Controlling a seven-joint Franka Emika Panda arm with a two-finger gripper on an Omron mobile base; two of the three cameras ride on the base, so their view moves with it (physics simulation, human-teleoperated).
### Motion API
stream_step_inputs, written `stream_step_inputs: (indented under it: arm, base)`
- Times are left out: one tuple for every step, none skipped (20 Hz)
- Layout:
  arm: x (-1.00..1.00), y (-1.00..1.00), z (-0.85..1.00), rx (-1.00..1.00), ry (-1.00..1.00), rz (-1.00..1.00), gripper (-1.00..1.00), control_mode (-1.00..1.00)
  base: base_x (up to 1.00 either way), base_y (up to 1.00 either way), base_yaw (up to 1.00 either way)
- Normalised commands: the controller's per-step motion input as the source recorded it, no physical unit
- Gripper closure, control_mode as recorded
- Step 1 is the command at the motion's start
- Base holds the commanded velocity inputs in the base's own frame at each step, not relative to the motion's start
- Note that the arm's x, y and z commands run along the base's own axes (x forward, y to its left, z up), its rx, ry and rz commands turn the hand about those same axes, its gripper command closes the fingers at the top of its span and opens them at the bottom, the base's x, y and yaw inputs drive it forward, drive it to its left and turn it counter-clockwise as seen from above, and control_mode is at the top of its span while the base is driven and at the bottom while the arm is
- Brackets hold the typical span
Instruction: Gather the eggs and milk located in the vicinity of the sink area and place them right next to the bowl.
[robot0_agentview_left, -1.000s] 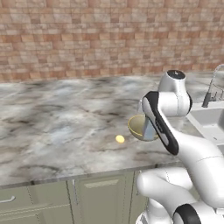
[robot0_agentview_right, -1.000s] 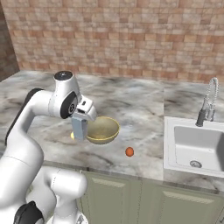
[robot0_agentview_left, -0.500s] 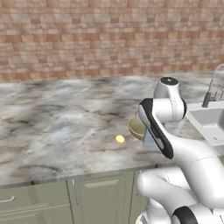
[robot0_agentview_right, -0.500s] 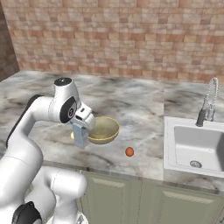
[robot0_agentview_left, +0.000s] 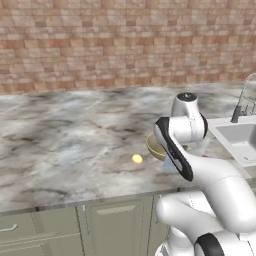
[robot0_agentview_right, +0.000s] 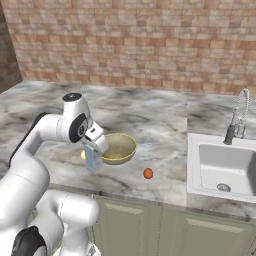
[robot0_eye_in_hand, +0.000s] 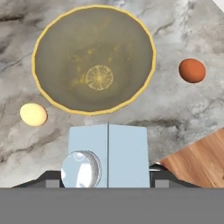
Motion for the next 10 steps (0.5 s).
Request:
stream_step_inputs:
  arm:
    - [0.14,0.00,-0.23,0.00,0.00,-0.07,1.00,-1.00]
    - [0.14,0.00,-0.23,0.00,0.00,-0.06,1.00,-1.00]
    - [0.11,0.00,-0.20,0.00,0.00,-0.06,1.00,-1.00]
    - [0.07,0.00,-0.19,0.00,0.00,-0.05,1.00,-1.00]
    - [0.06,0.00,-0.19,0.00,0.00,-0.05,1.00,-1.00]
    - [0.06,0.00,-0.19,0.00,0.00,-0.05,1.00,-1.00]
    - [0.04,0.00,-0.18,0.00,0.00,-0.04,1.00,-1.00]
    - [0.04,0.00,-0.18,0.00,0.00,-0.04,1.00,-1.00]
    - [0.05,0.00,-0.18,0.00,0.00,-0.04,1.00,-1.00]
    - [0.07,0.00,-0.19,0.00,0.00,-0.04,1.00,-1.00]
  base:
    - [0.00,0.00,0.00]
    - [0.00,0.00,0.00]
    - [0.00,0.00,0.00]
    - [0.00,0.00,0.00]
    - [0.00,0.00,0.00]
    - [0.00,0.00,0.00]
    - [0.00,0.00,0.00]
    - [0.00,0.00,0.00]
    - [0.00,0.00,0.00]
    - [0.00,0.00,0.00]
